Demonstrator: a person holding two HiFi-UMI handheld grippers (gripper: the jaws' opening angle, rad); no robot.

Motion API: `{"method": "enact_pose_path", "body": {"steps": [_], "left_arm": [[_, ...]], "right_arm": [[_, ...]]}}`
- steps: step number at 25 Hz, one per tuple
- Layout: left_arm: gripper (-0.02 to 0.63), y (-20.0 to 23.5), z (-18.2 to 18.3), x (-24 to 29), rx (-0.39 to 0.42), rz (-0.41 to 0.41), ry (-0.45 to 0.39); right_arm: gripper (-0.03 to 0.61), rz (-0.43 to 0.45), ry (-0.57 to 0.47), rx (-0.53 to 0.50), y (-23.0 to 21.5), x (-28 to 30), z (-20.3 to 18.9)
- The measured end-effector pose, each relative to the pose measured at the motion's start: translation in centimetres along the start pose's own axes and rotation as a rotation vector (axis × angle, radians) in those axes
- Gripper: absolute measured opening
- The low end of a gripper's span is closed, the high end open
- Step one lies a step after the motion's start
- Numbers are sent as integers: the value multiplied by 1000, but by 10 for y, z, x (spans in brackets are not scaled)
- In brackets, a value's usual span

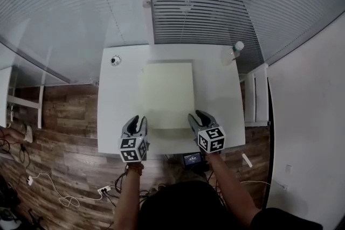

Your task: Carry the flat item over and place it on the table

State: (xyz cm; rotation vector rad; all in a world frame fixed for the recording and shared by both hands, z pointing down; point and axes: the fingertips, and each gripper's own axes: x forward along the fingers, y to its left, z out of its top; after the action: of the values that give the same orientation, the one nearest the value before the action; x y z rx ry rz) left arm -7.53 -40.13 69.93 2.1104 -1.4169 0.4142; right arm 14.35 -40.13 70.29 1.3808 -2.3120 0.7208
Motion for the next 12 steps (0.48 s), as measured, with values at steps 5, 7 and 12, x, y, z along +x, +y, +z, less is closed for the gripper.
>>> {"method": "enact_pose_path", "body": {"steps": [5, 7, 12], "left_arm": [[30, -12, -5, -13, 51, 12, 1], [20, -19, -6, -19, 68, 10, 7], [3, -33, -9, -33, 100, 18, 7]], "right_arm": [[80, -17, -15, -66, 16, -11, 0], [43, -23, -18, -84, 21, -17, -1], [14, -20, -31, -121, 32, -31, -4]]}}
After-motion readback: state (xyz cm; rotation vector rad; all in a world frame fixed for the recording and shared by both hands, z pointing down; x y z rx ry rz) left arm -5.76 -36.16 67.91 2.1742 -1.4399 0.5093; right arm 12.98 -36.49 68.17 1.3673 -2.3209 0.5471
